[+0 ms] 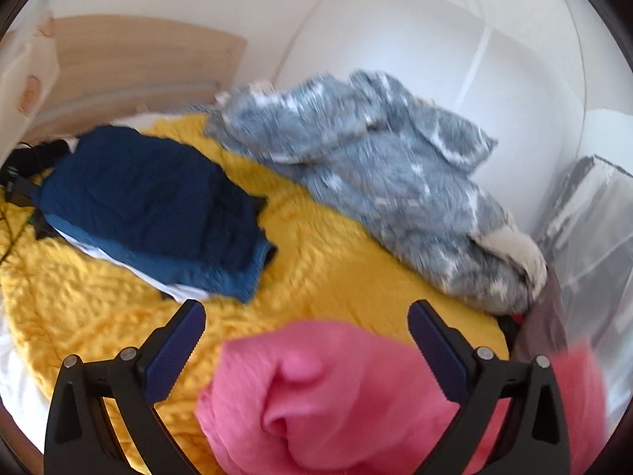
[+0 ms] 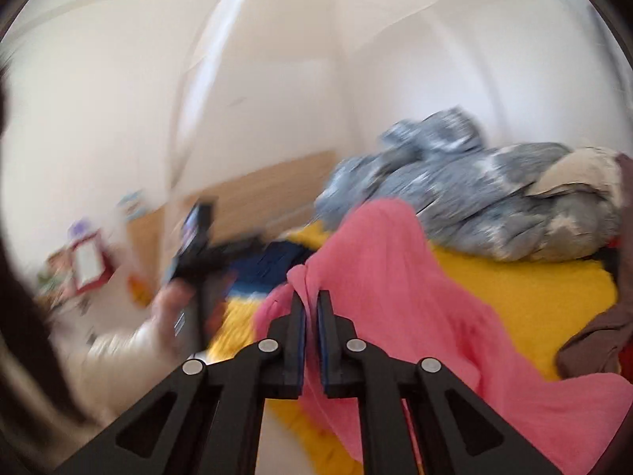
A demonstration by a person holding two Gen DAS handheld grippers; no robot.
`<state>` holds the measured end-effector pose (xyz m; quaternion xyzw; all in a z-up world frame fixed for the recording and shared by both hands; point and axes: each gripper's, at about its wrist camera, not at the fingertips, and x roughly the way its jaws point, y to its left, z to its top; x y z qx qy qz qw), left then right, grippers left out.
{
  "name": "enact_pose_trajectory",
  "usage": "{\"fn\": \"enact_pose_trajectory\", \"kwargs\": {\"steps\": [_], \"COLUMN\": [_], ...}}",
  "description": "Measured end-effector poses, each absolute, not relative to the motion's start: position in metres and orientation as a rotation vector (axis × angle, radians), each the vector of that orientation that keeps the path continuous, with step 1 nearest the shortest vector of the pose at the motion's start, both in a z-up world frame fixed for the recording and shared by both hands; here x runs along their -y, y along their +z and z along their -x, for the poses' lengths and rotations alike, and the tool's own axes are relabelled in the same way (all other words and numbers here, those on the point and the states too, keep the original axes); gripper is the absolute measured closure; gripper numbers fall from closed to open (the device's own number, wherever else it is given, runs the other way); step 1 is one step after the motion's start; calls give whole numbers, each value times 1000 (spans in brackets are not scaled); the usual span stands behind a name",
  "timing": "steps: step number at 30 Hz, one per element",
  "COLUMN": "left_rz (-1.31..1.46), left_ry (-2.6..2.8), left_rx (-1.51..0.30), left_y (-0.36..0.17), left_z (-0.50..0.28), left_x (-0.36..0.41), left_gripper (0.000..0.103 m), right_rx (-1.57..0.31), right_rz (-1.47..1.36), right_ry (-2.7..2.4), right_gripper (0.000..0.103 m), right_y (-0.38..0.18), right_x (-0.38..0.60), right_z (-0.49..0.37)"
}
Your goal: Fold clothes
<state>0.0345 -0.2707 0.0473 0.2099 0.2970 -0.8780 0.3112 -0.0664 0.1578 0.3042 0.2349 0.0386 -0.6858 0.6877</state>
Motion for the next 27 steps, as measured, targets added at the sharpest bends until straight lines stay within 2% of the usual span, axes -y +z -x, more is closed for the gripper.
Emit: {"fn": "enact_pose_trajectory", "kwargs": {"steps": [1, 2, 3, 4, 7, 9, 11, 15, 19, 22, 25, 27], "left_rz": [-555, -562, -580, -600, -660, -743, -821, -968, -1079, -1145, -1259, -1364], "left_ry": [-2312, -2310, -2312, -2317, -2337, -2347, -2356, -2371, -2383, -2411, -2489, -2556], "left_rx": [-798, -810, -825, -827, -812, -738, -670, -638, -717, -807, -822, -840], "left_y": [46, 45, 43, 41, 35, 30, 25, 9, -5, -12, -14, -15], "left_z": [-34, -33, -29, -26, -18, -7, 3, 11, 6, 0, 2, 6], "left_x": [273, 274, 274, 274, 269, 262, 255, 247, 243, 237, 218, 203], "left_gripper": [0, 0, 0, 0, 0, 0, 0, 0, 0, 0, 0, 0], "right_rx": [-156, -215, -264, -297, -234, -165, -116, -154, -242, -358, -517, -563], "right_rz": [-550, -571, -592, -610, -619, -609, -613, -801, -886, -902, -960, -1018], "right_ry": [-1505, -1504, -1526, -1554, -1571, -1601, -1712, -1874, -1840, -1805, -1793, -1784], "right_gripper": [87, 68, 54, 35, 34, 32, 21, 20, 20, 20, 22, 49], "right_y": [294, 285, 277, 272, 275, 282, 288, 269, 249, 235, 207, 191], "right_x": [-160, -160, -160, -159, -167, -176, -183, -163, -129, -99, -80, -70], "right_z": [57, 52, 50, 50, 65, 75, 87, 122, 132, 122, 109, 110]}}
